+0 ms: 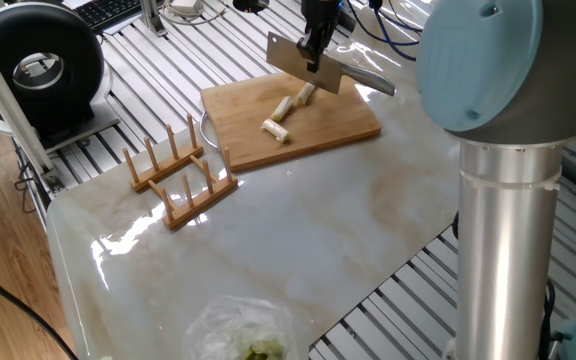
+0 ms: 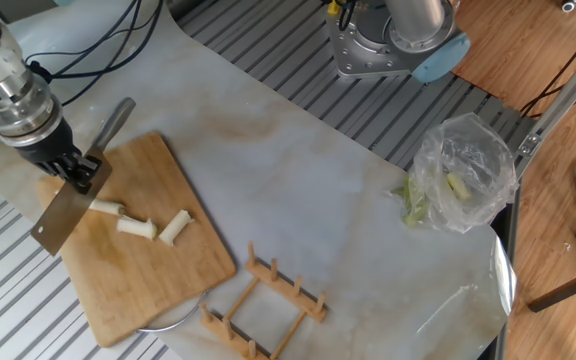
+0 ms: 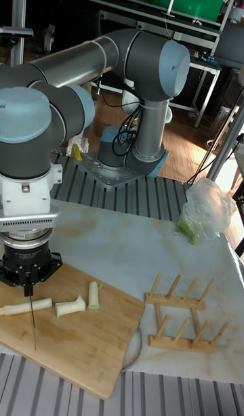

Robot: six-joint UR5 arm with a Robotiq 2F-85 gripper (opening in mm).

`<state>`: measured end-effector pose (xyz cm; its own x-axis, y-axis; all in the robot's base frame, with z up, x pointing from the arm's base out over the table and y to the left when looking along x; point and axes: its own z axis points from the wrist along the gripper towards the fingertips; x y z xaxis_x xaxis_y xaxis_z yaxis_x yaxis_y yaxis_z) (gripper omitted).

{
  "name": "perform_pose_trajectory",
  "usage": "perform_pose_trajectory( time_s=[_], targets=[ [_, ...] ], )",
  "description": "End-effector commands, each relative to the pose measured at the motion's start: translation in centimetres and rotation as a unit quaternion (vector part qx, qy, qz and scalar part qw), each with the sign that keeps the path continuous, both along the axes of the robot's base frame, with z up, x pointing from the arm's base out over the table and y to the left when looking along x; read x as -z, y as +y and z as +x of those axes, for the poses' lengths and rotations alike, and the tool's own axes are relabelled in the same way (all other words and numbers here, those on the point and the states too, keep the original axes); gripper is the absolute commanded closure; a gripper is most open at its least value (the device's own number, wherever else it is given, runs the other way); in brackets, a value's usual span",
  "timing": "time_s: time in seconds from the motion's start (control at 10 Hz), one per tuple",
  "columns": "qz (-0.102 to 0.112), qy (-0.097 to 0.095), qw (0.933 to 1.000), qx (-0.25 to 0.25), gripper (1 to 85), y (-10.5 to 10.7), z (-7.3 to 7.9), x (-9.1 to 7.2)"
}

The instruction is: Chop the scallions

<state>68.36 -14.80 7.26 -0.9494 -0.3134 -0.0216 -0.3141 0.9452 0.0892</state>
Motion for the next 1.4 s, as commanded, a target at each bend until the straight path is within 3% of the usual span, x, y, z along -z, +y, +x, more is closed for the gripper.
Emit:
perform_pose_trajectory(
  time_s=[0.0,1.3],
  targets=[
    [0.008,-0.007,0.9999,0.004,84.3,0.37,0.33,-0.09],
    [0.007,-0.002,1.0,0.001,84.3,-0.22,0.39,-0.31]
  ],
)
